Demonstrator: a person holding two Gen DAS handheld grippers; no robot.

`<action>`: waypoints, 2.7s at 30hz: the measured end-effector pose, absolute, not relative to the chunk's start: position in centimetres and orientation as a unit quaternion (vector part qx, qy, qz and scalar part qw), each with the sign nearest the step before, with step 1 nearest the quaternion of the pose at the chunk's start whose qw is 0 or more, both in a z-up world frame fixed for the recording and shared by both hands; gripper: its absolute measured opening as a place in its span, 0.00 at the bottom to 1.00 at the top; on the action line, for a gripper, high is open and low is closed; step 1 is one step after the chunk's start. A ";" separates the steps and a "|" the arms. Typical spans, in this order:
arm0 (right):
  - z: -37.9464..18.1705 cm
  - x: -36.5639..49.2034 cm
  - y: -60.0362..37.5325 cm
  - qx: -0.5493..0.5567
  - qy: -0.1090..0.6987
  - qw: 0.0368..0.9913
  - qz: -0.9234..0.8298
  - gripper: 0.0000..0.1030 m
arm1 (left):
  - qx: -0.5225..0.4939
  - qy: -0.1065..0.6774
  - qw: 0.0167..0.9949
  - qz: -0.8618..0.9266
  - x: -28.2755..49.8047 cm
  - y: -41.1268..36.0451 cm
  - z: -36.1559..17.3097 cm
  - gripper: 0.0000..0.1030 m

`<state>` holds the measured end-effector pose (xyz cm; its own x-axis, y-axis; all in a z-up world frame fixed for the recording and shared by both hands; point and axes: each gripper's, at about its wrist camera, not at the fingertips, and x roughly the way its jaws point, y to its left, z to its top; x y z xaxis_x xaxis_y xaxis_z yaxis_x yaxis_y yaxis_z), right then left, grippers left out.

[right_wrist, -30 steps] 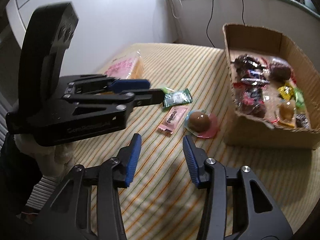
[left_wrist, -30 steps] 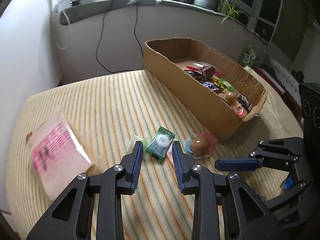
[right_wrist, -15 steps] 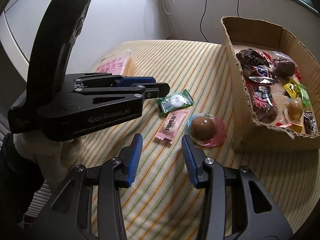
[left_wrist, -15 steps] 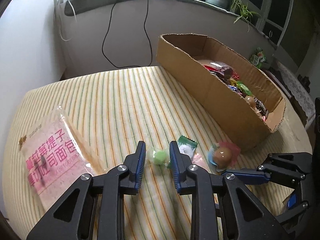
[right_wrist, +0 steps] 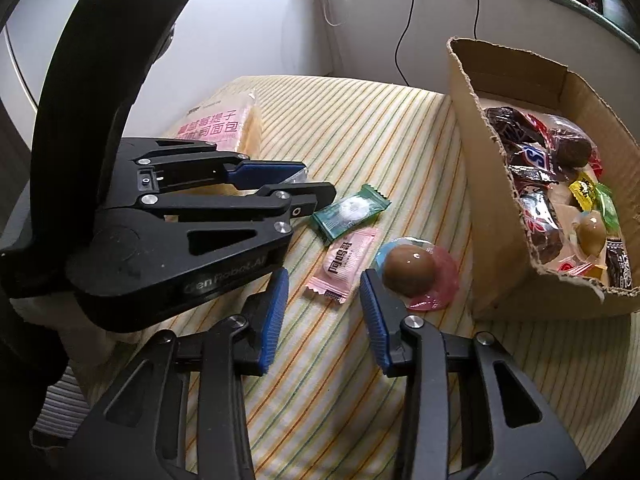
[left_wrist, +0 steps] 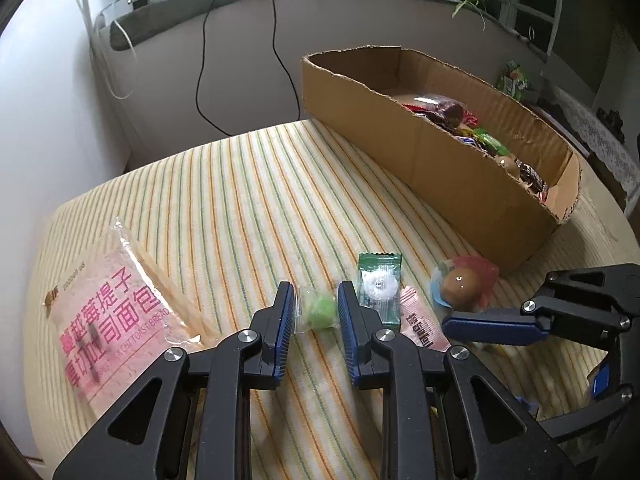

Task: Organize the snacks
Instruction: 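Grasp the small green candy with the left gripper while the right grasps the pink candy stick, then carry the green candy and pink candy stick over the cardboard box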

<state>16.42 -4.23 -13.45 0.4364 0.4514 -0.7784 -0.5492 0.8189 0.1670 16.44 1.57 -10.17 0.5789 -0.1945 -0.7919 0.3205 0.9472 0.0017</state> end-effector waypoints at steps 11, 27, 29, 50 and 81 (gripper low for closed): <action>-14.1 16.4 -3.8 -0.079 0.432 0.851 0.289 0.28 | 0.069 0.441 0.880 -0.164 15.6 2.1 -10.2 0.21; -14.2 16.3 -5.0 -0.064 0.434 0.847 0.300 0.17 | 0.073 0.441 0.879 -0.168 14.3 1.7 -10.3 0.21; -14.3 16.3 -5.2 -0.064 0.434 0.847 0.301 0.17 | 0.058 0.444 0.878 -0.169 14.4 2.0 -10.4 0.22; -14.0 15.5 -6.5 -0.048 0.434 0.846 0.307 0.05 | 0.045 0.434 0.888 -0.148 11.9 2.1 -9.4 0.16; -8.5 14.2 -10.6 -0.033 0.389 0.864 0.319 0.18 | 0.001 0.379 0.914 -0.147 11.3 1.8 -4.8 0.16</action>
<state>14.24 -10.62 -8.52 0.4946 0.5249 -0.6927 -0.5762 0.7947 0.1909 11.28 1.77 -4.79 0.6694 -0.2676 -0.6931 0.2692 0.9568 -0.1094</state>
